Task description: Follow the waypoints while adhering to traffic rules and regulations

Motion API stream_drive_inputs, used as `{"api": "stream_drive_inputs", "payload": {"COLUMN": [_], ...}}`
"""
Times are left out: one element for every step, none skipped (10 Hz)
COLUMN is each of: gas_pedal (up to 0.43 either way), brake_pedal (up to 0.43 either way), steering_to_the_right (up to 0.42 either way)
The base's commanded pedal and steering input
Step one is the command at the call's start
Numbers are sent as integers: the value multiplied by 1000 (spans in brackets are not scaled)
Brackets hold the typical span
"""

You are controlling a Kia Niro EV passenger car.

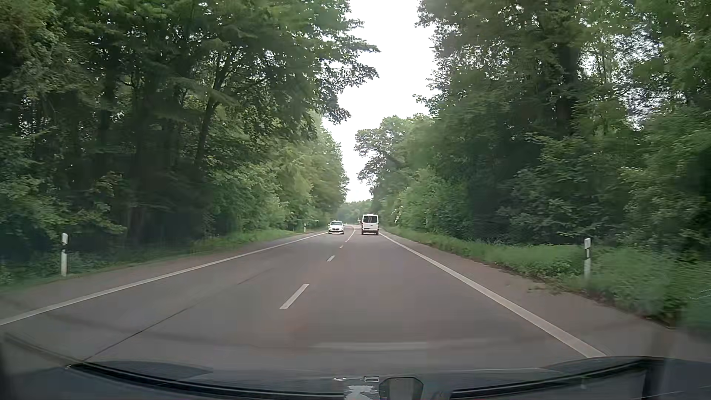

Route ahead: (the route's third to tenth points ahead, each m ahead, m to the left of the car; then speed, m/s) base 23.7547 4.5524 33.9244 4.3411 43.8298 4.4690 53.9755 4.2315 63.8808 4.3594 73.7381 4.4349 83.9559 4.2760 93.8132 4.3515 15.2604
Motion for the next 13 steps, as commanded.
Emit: {"api": "stream_drive_inputs", "payload": {"gas_pedal": [138, 138, 138, 130, 130, 130, 118, 118, 110, 98, 87, 87, 87], "brake_pedal": [0, 0, 0, 0, 0, 0, 0, 0, 0, 0, 0, 0, 0], "steering_to_the_right": [1, 1, 1, 1, 1, 1, -3, -2, -2, -2, -2, -1, -1]}}
